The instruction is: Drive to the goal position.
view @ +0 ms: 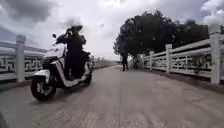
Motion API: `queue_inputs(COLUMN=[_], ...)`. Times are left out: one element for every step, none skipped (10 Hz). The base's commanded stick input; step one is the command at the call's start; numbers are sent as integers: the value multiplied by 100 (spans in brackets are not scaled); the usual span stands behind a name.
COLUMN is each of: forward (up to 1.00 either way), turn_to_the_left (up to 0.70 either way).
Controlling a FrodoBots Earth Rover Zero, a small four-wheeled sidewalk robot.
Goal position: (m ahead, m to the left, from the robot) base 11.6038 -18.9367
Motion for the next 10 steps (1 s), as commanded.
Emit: queue_inputs(forward=[70,70,70,70,70,70,70,70,70,70], turn_to_the_left=[0,0,0,0,0,0,0,0,0,0])
